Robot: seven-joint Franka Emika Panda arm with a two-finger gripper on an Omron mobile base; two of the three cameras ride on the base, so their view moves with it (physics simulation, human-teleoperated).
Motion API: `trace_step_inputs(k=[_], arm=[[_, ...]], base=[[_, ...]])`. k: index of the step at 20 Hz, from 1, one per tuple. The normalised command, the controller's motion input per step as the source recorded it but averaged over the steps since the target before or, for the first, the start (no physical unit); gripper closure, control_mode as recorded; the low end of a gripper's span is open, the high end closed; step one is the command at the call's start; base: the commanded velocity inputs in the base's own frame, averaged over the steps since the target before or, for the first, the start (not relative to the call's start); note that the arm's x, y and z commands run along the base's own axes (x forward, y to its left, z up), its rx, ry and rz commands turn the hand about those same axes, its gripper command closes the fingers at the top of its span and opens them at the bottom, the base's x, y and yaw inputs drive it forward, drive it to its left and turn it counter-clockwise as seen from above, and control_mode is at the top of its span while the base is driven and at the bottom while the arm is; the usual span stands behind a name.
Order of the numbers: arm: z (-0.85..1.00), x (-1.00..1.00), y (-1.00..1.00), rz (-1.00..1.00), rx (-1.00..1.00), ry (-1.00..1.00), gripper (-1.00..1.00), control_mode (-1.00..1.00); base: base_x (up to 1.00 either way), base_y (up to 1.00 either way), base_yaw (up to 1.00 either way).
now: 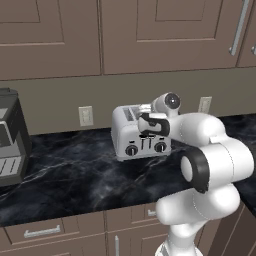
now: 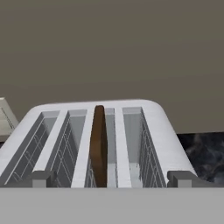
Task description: Start the toaster. Once the lever pops up, take the bread to the plate on the dining counter.
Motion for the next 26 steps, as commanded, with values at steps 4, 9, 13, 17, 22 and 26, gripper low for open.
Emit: trace_step_inputs(k=[4,9,13,17,22,26], arm=[[0.00,0.12,0.01,0.00,0.00,0.00,-1.00,-1.00],[0.00,0.12,0.03,0.00,0.00,0.00,-1.00,-1.00],[-0.01,0.03,0.05,0.00,0.00,0.00,-1.00,-1.00],[-0.03,0.01,0.13,0.00,0.00,0.00,-1.00,-1.00],[-0.04,0.00,0.07,0.00,0.00,0.00,-1.00,-1.00],[0.00,0.02,0.00,0.00,0.00,0.00,-1.00,-1.00]], base=[[0.00,0.00,0.00],[0.00,0.00,0.00],[0.00,0.00,0.00],[0.00,0.00,0.00],[0.00,0.00,0.00],[0.00,0.00,0.00]])
